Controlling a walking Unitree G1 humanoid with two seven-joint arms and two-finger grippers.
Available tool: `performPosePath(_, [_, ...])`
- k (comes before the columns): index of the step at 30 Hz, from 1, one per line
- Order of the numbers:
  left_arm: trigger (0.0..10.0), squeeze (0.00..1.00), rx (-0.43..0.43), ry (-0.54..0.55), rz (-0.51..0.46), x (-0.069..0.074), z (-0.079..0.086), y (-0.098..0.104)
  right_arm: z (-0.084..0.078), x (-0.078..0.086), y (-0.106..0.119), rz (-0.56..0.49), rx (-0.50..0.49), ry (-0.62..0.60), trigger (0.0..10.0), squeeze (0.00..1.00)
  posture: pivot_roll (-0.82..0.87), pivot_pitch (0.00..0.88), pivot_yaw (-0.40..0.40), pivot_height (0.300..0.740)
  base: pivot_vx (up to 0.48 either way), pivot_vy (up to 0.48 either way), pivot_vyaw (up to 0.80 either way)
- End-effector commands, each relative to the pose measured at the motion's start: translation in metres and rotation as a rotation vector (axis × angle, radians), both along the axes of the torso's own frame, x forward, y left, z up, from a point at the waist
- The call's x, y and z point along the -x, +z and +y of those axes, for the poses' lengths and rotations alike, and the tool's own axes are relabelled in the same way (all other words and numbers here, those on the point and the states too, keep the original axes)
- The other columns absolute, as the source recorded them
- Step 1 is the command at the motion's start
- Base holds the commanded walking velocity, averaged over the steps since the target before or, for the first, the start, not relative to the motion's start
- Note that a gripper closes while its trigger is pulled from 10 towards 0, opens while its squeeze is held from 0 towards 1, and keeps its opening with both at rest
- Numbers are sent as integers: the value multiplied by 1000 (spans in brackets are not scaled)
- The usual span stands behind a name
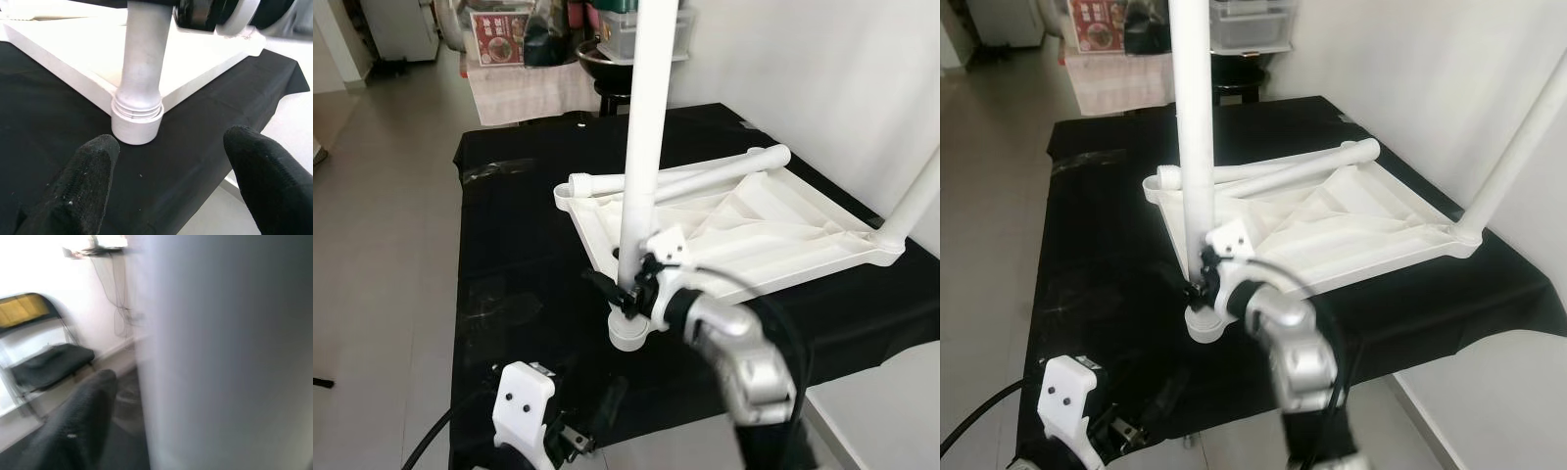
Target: Building children table
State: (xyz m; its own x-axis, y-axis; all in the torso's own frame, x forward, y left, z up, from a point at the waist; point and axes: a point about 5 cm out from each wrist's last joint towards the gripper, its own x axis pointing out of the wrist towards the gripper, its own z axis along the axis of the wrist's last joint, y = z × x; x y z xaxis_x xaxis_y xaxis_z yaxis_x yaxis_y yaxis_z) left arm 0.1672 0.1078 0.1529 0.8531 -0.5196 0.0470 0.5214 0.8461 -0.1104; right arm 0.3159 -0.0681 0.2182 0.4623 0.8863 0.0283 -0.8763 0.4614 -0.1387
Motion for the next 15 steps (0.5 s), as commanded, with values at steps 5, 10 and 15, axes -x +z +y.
performPosePath(5, [10000,0,9,-2,15,4,-3,-3,-7,-12,-1,-28,158,251,10000,0,53,125,-44,740,0,0,0])
performPosePath(10, [10000,0,11,-4,22,9,-4,-1,-15,-29,10,30,149,365,10000,0,70,141,-41,740,0,0,0])
performPosePath(15, [10000,0,7,-5,26,13,-4,0,-18,-42,9,83,165,399,10000,0,92,167,-33,740,0,0,0])
